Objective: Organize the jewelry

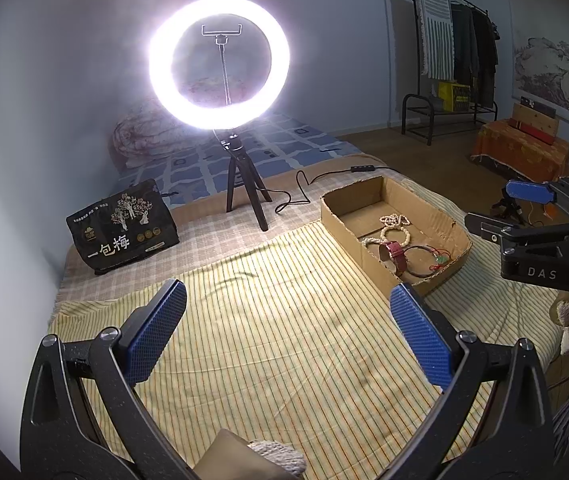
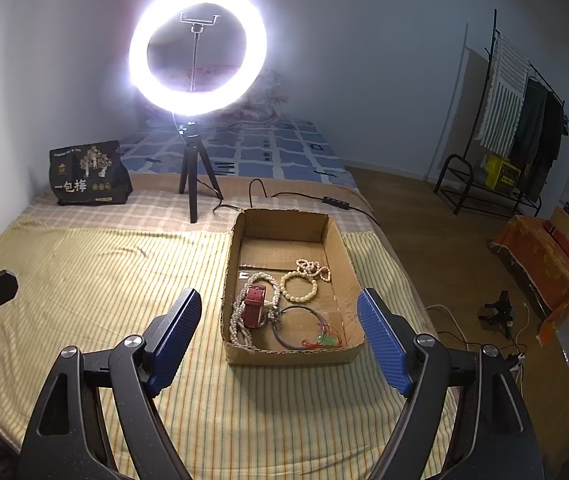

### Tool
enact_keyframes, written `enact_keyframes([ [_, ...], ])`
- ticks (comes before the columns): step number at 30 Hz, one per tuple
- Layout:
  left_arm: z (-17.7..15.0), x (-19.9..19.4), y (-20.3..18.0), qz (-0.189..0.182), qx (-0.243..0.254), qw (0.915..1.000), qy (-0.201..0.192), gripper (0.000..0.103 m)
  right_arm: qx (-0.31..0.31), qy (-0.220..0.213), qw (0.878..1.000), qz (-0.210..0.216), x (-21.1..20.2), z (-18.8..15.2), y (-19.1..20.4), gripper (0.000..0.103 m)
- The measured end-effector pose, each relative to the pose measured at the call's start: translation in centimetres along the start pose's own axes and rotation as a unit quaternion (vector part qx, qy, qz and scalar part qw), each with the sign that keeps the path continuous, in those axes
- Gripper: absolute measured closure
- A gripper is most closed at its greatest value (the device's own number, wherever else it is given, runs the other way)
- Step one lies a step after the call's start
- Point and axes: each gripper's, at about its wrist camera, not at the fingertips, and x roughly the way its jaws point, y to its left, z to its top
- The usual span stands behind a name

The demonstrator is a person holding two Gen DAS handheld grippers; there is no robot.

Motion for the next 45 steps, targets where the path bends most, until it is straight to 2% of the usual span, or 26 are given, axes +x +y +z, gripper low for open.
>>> enact_keyframes([
  [45,0.16,-0.24,-0.60,0.000,0.004,1.0000,-0.002,0.000,0.002,0.009,1.000,-0.004,0.26,-0.32,-0.04,0.023],
])
